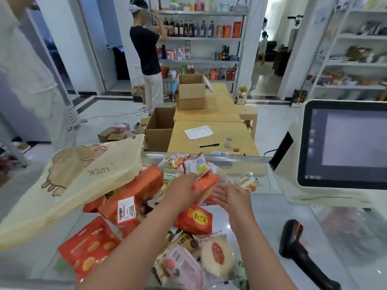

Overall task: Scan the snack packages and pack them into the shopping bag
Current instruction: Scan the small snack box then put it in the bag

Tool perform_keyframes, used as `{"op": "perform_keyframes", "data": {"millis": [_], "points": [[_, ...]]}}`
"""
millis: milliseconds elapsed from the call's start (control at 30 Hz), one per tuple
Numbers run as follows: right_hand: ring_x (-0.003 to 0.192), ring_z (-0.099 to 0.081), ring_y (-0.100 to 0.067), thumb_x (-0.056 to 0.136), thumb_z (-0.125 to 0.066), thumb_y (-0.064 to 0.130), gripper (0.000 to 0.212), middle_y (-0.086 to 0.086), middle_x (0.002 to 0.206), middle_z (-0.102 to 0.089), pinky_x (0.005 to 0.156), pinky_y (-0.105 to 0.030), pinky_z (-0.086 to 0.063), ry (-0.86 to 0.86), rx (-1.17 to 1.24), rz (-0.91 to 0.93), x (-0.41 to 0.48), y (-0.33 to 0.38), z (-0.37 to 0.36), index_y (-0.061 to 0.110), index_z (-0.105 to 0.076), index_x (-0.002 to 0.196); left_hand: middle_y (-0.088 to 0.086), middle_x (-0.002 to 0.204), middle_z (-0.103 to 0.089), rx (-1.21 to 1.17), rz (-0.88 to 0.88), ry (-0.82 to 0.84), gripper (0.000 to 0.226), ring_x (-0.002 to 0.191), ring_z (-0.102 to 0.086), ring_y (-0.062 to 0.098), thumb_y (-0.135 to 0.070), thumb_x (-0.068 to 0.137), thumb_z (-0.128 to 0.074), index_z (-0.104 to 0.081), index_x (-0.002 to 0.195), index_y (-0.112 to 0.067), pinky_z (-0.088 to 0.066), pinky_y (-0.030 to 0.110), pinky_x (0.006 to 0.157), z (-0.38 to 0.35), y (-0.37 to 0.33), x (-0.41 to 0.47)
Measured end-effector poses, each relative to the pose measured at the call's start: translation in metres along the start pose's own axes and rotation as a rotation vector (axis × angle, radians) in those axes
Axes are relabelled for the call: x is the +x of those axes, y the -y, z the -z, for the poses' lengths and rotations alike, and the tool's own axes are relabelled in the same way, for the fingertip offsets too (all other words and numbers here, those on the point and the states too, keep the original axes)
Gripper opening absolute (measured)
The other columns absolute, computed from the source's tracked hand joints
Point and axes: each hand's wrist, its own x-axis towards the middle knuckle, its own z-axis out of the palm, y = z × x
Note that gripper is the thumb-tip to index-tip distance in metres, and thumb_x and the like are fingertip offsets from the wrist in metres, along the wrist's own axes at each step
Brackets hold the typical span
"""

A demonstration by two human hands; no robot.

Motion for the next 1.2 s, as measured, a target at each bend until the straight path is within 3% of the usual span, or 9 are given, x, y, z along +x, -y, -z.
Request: {"op": "perform_keyframes", "data": {"millis": [200, 367, 500, 567, 633, 767, 900, 1033, 1200], "points": [[0.080, -0.067, -0.029, 0.094, -0.049, 0.006, 0.013, -0.017, 0.088, -0.067, 0.071, -0.031, -0.057, 0.010, -0.043, -0.042, 0.016, 0.003, 0.037, 0.003, -0.061, 0.096, 0.003, 0.121, -0.058, 0.084, 0.151, 0.020, 0.056, 0.107, -0.058, 0.023, -0.036, 0.085, -0.066, -0.045, 0.134, -0.023, -0.051, 0.038, 0.087, -0.039, -0.006, 0.010], [0.078, -0.065, -0.026, 0.095, -0.049, 0.006, 0.018, -0.013, 0.091, -0.064, 0.074, -0.035, -0.057, 0.000, -0.136, -0.025, 0.029, -0.005, 0.050, 0.004, -0.060, 0.108, 0.000, 0.117, -0.063, 0.088, 0.085, -0.054, 0.048, 0.103, -0.059, 0.020, -0.032, 0.085, -0.064, -0.052, 0.131, -0.025, -0.050, 0.032, 0.084, -0.043, -0.008, 0.013], [0.123, -0.047, -0.021, 0.085, -0.065, 0.015, 0.071, -0.001, 0.139, -0.039, 0.097, -0.035, -0.046, 0.119, -0.894, 0.375, 0.038, -0.007, 0.074, 0.028, -0.031, 0.146, -0.007, 0.115, -0.065, -0.138, 0.053, 0.053, 0.046, 0.095, -0.060, 0.011, -0.033, 0.084, -0.069, -0.057, 0.128, -0.037, -0.050, 0.028, 0.081, -0.024, -0.020, 0.014], [0.142, -0.019, -0.016, 0.078, -0.077, 0.024, 0.099, 0.008, 0.155, -0.011, 0.110, -0.035, -0.031, 0.225, -1.049, 0.473, 0.040, 0.002, 0.082, 0.039, -0.010, 0.150, -0.010, 0.109, -0.066, -0.335, 0.024, 0.100, 0.035, 0.087, -0.063, 0.006, -0.036, 0.085, -0.070, -0.061, 0.118, -0.045, -0.055, 0.028, 0.076, -0.014, -0.029, 0.016], [0.145, -0.009, -0.012, 0.072, -0.082, 0.029, 0.108, 0.013, 0.158, 0.001, 0.113, -0.036, -0.026, 0.269, -1.070, 0.519, 0.043, 0.009, 0.087, 0.044, -0.006, 0.148, -0.013, 0.106, -0.063, -0.488, -0.024, 0.164, 0.029, 0.087, -0.062, 0.001, -0.032, 0.088, -0.067, -0.063, 0.115, -0.041, -0.054, 0.021, 0.070, -0.010, -0.042, 0.017], [0.136, -0.030, -0.009, 0.061, -0.088, 0.023, 0.090, 0.012, 0.151, -0.022, 0.106, -0.029, -0.039, 0.315, -0.922, 0.575, 0.042, 0.026, 0.098, 0.048, -0.031, 0.125, -0.010, 0.104, -0.062, -0.681, -0.036, 0.290, 0.025, 0.085, -0.062, 0.001, -0.027, 0.094, -0.061, -0.065, 0.119, -0.028, -0.051, 0.012, 0.064, -0.012, -0.064, 0.016], [0.102, -0.055, -0.003, 0.053, -0.093, 0.022, 0.078, 0.014, 0.116, -0.051, 0.072, -0.011, -0.048, 0.344, -0.888, 0.436, 0.035, 0.044, 0.116, 0.036, -0.048, 0.116, 0.001, 0.101, -0.065, -0.705, 0.024, 0.421, 0.022, 0.082, -0.064, 0.010, -0.030, 0.094, -0.060, -0.064, 0.114, -0.022, -0.055, 0.020, 0.069, -0.024, -0.077, 0.016], [0.096, -0.063, -0.008, 0.060, -0.090, 0.026, 0.065, 0.006, 0.112, -0.060, 0.069, -0.017, -0.053, 0.364, -0.759, 0.272, 0.036, 0.046, 0.134, 0.029, -0.058, 0.116, -0.004, 0.116, -0.056, -0.532, -0.018, 0.469, 0.054, 0.098, -0.059, 0.008, -0.052, 0.078, -0.072, -0.056, 0.126, -0.033, -0.049, 0.018, 0.070, -0.036, -0.086, 0.020], [0.092, -0.068, -0.020, 0.077, -0.077, 0.034, 0.046, -0.002, 0.108, -0.062, 0.073, -0.031, -0.060, 0.209, -0.501, 0.241, 0.040, 0.040, 0.148, 0.023, -0.058, 0.117, 0.006, 0.122, -0.054, -0.881, 0.016, 0.545, 0.059, 0.108, -0.060, 0.020, -0.031, 0.076, -0.080, -0.052, 0.127, -0.026, -0.056, 0.032, 0.086, -0.064, -0.091, 0.015]]}}
